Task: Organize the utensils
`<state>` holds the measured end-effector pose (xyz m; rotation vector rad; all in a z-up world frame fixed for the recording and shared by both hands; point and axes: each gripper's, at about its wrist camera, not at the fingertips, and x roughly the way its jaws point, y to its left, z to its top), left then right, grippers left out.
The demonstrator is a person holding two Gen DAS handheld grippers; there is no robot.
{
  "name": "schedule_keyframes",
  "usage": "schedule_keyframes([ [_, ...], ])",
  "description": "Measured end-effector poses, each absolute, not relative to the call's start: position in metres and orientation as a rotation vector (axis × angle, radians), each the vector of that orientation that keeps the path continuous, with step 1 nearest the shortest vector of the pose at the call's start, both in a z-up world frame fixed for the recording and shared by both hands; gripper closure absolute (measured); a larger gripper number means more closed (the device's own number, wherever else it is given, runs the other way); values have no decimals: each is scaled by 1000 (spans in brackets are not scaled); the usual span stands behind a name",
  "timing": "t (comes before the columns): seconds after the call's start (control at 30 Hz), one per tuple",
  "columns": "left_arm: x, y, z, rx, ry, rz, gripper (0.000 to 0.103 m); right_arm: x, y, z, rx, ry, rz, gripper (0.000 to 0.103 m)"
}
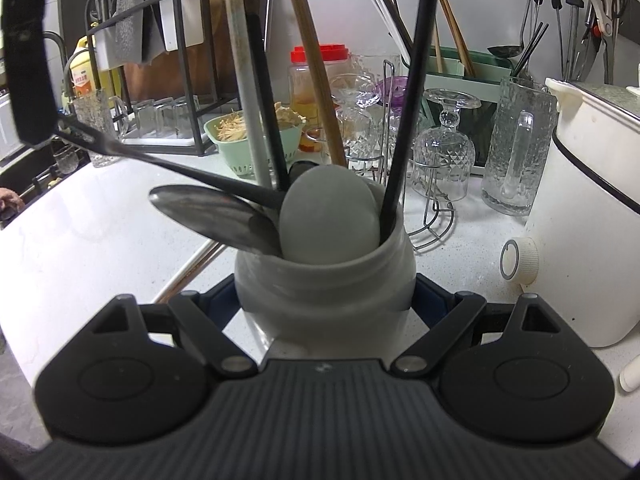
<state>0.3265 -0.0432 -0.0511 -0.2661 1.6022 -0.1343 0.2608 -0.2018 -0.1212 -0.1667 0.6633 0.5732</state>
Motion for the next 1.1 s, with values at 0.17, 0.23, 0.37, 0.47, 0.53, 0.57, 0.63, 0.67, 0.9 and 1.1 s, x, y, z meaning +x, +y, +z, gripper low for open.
schedule_keyframes([
  [0.17, 336, -51, -48, -278, 1563, -184, 101, 260, -200, -121, -164, 661, 561, 12],
  [0.23, 338, -53, -48, -253, 1543, -185, 99, 261, -199, -121, -157, 668, 551, 12],
  [0.37, 335, -49, -44, -263, 1489, -209, 61, 259, -195, -121, -154, 669, 530, 12],
  [0.47, 327, -42, -40, -258, 1421, -216, 58, 258, -193, -121, -147, 672, 511, 12],
  [0.53, 320, -34, -41, -273, 1384, -215, 55, 257, -191, -121, -143, 673, 497, 12],
  [0.57, 316, -29, -43, -283, 1367, -212, 54, 256, -190, -121, -141, 673, 490, 12],
  [0.63, 307, -17, -47, -282, 1328, -196, 53, 255, -189, -121, -137, 672, 479, 12],
  [0.67, 303, -11, -49, -274, 1305, -188, 53, 254, -189, -121, -134, 672, 472, 12],
  [0.9, 278, 25, -69, -244, 1181, -139, 53, 250, -182, -120, -114, 681, 406, 12],
  [1.1, 270, 42, -88, -251, 1121, -123, 52, 248, -176, -120, -98, 687, 350, 12],
])
